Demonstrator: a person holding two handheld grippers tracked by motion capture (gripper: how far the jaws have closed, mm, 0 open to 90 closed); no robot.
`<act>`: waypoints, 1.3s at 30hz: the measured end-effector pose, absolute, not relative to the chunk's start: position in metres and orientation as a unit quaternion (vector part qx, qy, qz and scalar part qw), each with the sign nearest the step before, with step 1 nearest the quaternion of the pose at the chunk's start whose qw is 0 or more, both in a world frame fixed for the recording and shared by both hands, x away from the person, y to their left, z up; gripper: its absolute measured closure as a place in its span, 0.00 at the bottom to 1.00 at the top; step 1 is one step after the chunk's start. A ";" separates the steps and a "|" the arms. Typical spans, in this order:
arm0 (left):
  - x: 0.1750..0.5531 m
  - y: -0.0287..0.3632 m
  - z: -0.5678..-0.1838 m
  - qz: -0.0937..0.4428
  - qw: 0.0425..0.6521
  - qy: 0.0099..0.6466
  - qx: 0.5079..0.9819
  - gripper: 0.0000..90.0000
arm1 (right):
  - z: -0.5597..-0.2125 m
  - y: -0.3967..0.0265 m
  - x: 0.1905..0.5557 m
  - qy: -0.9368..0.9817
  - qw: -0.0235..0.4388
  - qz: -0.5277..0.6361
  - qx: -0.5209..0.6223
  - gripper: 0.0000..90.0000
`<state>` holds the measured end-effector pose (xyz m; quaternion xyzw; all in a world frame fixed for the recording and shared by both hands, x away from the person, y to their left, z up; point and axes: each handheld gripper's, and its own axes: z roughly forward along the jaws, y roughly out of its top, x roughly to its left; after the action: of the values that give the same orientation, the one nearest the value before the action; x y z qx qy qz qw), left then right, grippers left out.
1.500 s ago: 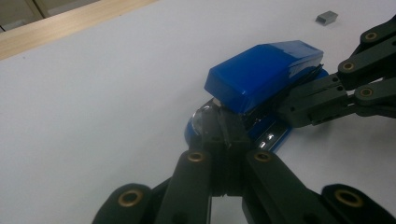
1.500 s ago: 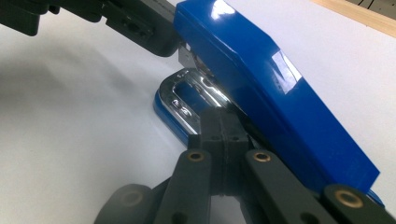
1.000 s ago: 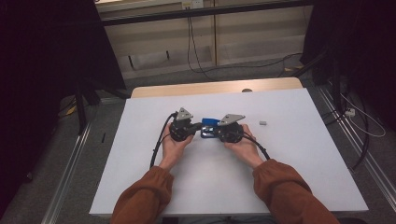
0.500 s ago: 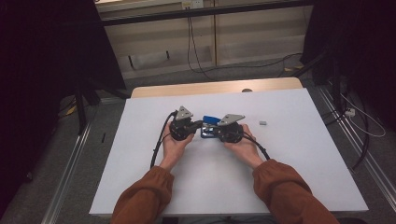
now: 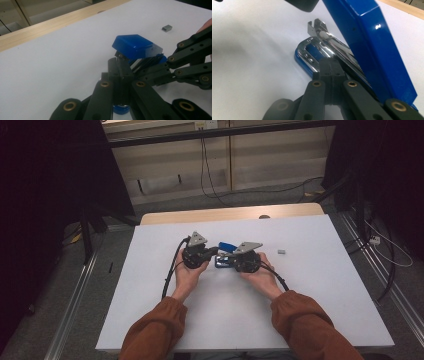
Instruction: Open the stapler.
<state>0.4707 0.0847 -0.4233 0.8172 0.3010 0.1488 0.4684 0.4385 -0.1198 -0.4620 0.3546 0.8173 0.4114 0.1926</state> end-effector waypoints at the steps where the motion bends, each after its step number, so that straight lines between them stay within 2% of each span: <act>1: 0.471 0.084 -0.423 0.150 0.470 0.301 0.816 1.00 | -0.462 -0.120 0.439 0.817 0.192 0.412 0.355 1.00; 31: 0.475 0.078 -0.413 0.149 0.479 0.299 0.812 1.00 | -0.462 -0.121 0.439 0.817 0.189 0.414 0.355 1.00; 39: 0.476 0.078 -0.414 0.150 0.483 0.299 0.809 1.00 | -0.462 -0.118 0.438 0.819 0.201 0.412 0.346 1.00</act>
<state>0.4756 0.0776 -0.4137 0.8094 0.2991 0.1497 0.4827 0.4379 -0.1178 -0.4622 0.3455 0.8190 0.4116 0.2012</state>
